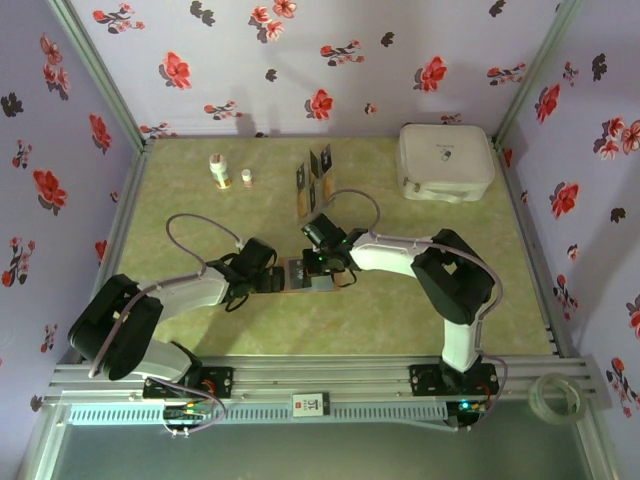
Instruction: Put the credit cards into the card holder
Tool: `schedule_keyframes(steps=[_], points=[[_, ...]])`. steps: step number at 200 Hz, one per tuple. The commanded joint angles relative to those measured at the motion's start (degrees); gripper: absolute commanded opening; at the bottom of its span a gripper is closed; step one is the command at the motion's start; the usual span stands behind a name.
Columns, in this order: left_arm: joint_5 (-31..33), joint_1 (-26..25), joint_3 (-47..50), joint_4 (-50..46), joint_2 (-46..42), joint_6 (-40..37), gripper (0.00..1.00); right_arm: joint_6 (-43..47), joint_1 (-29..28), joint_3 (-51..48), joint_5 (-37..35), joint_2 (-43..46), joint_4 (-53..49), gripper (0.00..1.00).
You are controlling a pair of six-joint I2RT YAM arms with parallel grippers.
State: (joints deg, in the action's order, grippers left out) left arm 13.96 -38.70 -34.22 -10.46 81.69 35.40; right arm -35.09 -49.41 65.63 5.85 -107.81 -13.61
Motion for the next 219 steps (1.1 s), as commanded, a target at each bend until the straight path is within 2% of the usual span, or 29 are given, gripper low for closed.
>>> schedule_keyframes(steps=[1,52,126,219], points=[[-2.6,0.5,1.2,3.9,1.9,-0.1,1.00,-1.1,-1.0,2.2,1.4,-1.6,-0.1,0.00],[-2.7,0.4,1.3,3.5,1.2,0.0,1.00,-1.4,-2.2,4.1,2.6,-2.6,-0.3,0.00],[-2.3,1.8,1.4,-0.5,-4.9,-0.4,1.00,0.5,-1.6,0.7,-2.6,4.8,-3.1,0.00],[-2.0,3.1,0.7,-1.1,-1.3,-0.6,1.00,1.4,-0.6,1.5,-1.8,0.5,-2.8,0.00]])
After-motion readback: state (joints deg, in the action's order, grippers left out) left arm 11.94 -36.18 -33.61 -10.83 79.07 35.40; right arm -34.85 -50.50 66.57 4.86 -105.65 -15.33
